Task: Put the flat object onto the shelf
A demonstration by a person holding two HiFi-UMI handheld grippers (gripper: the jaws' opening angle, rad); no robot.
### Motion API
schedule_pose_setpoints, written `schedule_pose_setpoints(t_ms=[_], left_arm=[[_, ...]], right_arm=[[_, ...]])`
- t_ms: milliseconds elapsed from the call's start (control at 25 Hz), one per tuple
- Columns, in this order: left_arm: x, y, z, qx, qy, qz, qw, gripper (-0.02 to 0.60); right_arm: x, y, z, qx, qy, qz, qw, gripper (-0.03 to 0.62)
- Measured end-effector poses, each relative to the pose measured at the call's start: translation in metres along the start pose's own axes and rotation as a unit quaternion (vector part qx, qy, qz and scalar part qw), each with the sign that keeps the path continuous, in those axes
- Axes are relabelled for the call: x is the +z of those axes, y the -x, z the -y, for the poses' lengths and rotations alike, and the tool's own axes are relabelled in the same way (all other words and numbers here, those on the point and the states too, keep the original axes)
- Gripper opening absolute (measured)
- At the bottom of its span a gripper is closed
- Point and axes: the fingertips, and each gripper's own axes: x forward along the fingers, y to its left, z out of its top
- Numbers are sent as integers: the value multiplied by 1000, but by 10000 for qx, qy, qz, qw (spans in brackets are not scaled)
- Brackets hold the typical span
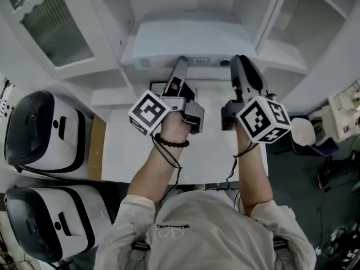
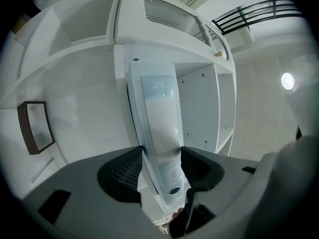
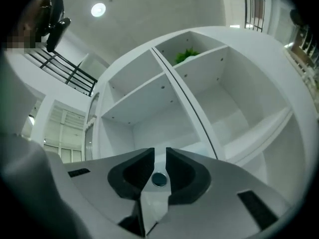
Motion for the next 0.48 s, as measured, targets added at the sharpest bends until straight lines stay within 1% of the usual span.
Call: schedule_pose_setpoints(t_ms=[160, 240, 360, 480], left_arm=[[-1, -1, 1, -50, -37, -19, 10000, 242], [0, -2, 1, -73, -70, -20, 9999, 241], [1, -4, -3, 36, -145, -30, 9999, 239], [4, -10, -7, 85, -191, 6, 9998, 238]], right_arm=[[-13, -9, 3, -106, -47, -285, 9995, 69], [-18, -10, 5, -179, -67, -292, 9994, 56], [-18, -15, 9, -252, -107, -229, 9994, 41], [-19, -24, 11, -282, -109, -253, 9992, 41]])
